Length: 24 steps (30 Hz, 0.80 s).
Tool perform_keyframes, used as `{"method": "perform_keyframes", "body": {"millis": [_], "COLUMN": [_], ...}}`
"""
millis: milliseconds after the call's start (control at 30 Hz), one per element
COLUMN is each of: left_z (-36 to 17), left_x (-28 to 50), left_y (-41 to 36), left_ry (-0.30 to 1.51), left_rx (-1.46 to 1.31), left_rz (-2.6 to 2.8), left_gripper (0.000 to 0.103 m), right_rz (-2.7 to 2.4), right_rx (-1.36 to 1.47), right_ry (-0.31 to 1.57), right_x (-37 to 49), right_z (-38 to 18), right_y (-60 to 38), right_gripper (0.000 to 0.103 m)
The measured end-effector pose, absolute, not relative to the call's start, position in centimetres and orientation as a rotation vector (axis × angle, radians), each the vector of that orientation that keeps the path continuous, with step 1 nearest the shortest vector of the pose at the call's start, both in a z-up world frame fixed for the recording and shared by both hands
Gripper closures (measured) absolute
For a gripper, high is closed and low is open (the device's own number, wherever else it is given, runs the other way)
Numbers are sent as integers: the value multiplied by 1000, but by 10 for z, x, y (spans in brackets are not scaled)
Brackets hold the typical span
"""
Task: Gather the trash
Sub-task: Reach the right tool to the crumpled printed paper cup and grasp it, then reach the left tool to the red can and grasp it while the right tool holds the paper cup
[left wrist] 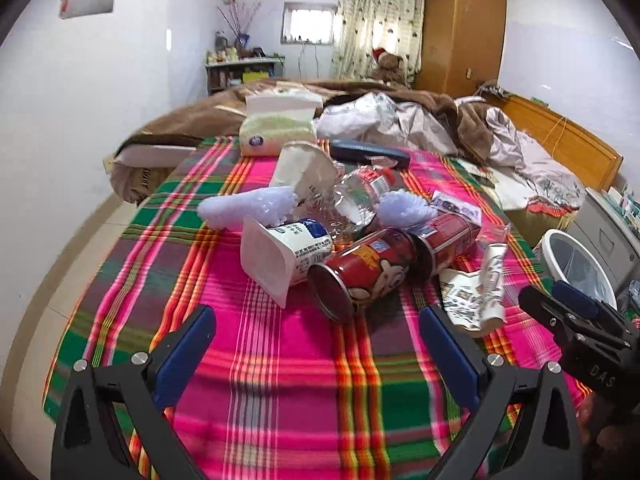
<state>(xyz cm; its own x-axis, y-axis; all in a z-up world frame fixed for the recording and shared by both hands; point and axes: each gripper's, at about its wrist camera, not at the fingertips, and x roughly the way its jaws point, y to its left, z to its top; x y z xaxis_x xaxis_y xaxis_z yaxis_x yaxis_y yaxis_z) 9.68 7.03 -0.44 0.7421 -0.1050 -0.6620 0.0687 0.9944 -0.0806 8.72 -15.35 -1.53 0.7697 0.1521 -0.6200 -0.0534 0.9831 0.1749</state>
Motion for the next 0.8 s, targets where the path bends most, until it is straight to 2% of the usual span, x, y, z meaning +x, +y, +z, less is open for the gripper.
{"method": "perform_keyframes", "body": {"millis": [167, 267, 367, 400, 467, 500, 533, 800], "left_z": [-6, -8, -8, -9, -12, -13, -15, -32], "left_x": [116, 130, 138, 141, 150, 155, 158, 170], "left_y": [70, 66, 60, 58, 53, 52, 50, 35], "left_ry": [742, 764, 764, 771, 788, 798, 805, 888], "left_rx": [-33, -11, 7, 14, 27, 34, 45, 56], "left_rz": [-140, -171, -212, -224, -245, -250, -256, -328], "left_gripper": [3, 4, 5, 5, 8, 9, 9, 20], "right_rz": [101, 93, 100, 95, 73, 69, 65, 48], "right_rx": [134, 128, 136, 129, 118, 115, 113, 97], "right_ry": [744, 780, 804, 808, 804, 806, 815, 807], "right_x": [109, 116, 117, 116, 114, 116, 115, 113], "right_z": [-28, -35, -37, -37, -37, -37, -38, -33], "right_y": [-141, -138, -139, -140, -142, -143, -145, -156], "right_gripper": [26, 40, 46, 56, 66, 80, 84, 85]}}
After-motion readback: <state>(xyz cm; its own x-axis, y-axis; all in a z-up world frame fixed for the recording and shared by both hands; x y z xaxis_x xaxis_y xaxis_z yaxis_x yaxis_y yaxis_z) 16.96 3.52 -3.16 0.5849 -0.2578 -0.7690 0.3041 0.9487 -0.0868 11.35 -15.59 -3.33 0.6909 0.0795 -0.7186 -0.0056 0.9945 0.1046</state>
